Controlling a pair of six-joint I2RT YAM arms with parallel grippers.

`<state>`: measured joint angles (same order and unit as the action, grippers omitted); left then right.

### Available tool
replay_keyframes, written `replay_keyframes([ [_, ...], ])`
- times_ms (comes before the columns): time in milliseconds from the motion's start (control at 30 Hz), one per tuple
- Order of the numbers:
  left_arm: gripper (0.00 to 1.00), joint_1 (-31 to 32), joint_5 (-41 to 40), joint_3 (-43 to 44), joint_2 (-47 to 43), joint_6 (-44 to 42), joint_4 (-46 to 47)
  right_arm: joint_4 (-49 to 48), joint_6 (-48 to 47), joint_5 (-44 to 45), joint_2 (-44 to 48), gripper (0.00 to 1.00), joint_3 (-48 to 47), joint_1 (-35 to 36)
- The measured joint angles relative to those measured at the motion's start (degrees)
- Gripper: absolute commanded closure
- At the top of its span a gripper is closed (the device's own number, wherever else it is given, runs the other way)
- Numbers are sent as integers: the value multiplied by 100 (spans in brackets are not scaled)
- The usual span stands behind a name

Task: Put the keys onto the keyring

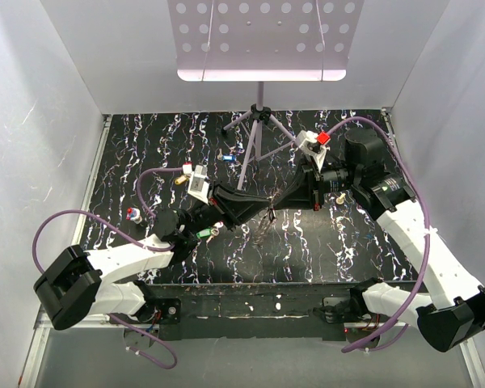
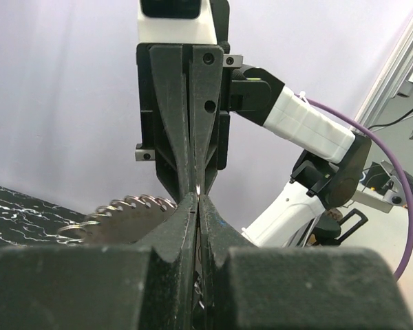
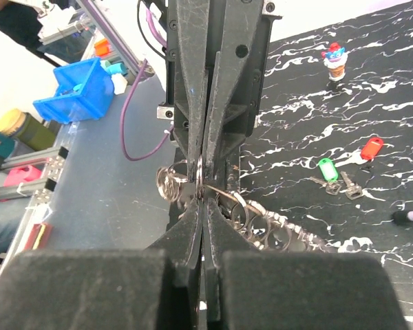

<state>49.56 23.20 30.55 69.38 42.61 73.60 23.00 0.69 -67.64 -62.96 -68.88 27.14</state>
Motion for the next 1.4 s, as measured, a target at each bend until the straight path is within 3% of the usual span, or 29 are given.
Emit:
replay_keyframes([
  [300,100,-31,15,140,68,-9,33,-581,756,-63,-22,97,151,2],
  [433,100,-37,0,142,66,2,50,-634,863,9,-26,75,151,-15],
  [633,100,-85,2,94,22,2,55,-136,249,-37,-20,62,-46,-76],
  [967,100,-116,17,85,4,2,57,-111,-179,-42,66,59,-83,-76],
  [1400,100,-116,37,85,28,92,57,-623,232,7,-26,71,-81,66],
])
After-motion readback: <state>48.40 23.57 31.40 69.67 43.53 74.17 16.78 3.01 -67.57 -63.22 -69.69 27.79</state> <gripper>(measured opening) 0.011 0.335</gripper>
